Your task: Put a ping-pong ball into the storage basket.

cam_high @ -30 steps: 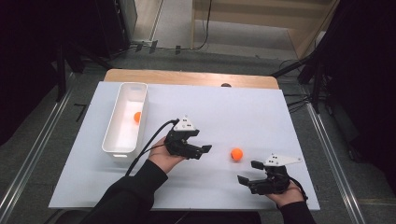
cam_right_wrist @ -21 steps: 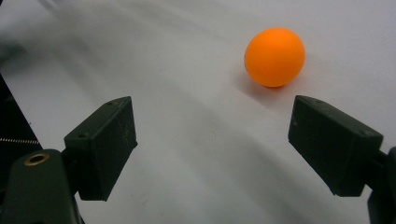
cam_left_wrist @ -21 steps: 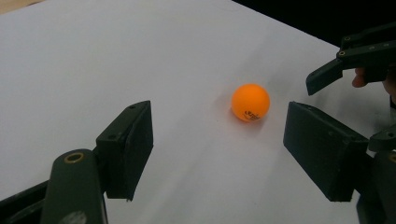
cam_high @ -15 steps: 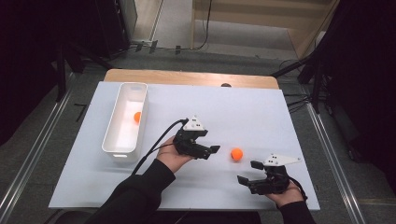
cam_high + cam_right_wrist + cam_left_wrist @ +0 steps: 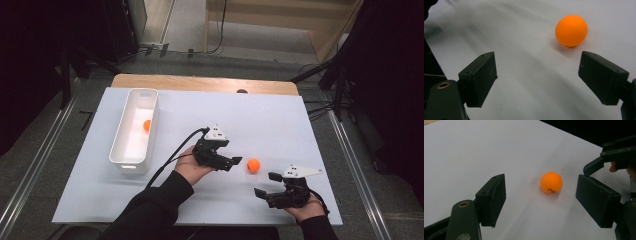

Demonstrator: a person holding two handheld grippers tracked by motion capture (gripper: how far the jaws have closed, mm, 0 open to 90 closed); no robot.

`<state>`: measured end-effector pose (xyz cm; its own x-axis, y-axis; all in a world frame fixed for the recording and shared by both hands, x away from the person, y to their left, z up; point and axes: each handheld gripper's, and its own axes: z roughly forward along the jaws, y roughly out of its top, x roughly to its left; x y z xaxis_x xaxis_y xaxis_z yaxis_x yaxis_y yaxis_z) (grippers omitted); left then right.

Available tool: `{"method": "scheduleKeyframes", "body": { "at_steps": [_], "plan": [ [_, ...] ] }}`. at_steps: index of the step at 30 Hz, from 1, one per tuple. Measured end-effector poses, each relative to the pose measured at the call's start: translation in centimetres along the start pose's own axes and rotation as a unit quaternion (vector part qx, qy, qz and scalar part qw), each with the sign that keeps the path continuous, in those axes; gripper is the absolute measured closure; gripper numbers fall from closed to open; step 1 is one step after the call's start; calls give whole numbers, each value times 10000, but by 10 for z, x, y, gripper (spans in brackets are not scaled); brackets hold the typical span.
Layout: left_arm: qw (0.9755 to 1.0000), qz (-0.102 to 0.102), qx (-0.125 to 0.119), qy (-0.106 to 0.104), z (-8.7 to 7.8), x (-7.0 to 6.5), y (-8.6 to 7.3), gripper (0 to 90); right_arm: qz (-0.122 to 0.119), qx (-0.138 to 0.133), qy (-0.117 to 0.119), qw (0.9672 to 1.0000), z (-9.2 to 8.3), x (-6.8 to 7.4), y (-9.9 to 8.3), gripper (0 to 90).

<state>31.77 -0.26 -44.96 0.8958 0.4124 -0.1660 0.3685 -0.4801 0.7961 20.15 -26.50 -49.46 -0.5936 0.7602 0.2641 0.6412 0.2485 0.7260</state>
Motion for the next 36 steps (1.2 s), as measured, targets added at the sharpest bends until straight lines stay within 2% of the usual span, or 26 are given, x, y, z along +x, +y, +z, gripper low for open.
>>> {"method": "scheduleKeyframes", "body": {
  "at_steps": [5, 10, 22, 29, 34, 36],
  "plan": [
    [10000, -53, -54, -32, 5, -1, 2, 249, -30, 8, -1, 10000, 0, -1, 0, 136],
    [10000, 34, -20, -29, 9, -4, 5, 249, -9, 18, -16, 10000, -1, -1, -1, 136],
    [9999, 34, 3, -95, 24, -9, 13, 249, 3, 41, -55, 10000, -2, -1, -1, 136],
    [9999, 4, -48, -95, 33, -10, 13, 249, -9, 10, -120, 9999, -2, -3, -2, 136],
    [9999, 96, -9, -54, 40, -11, 11, 249, 5, 22, -127, 9999, -2, -3, -2, 136],
    [10000, 49, -22, -59, 42, -11, 10, 249, 22, 31, -125, 9999, -2, -3, -2, 136]
  ]
}}
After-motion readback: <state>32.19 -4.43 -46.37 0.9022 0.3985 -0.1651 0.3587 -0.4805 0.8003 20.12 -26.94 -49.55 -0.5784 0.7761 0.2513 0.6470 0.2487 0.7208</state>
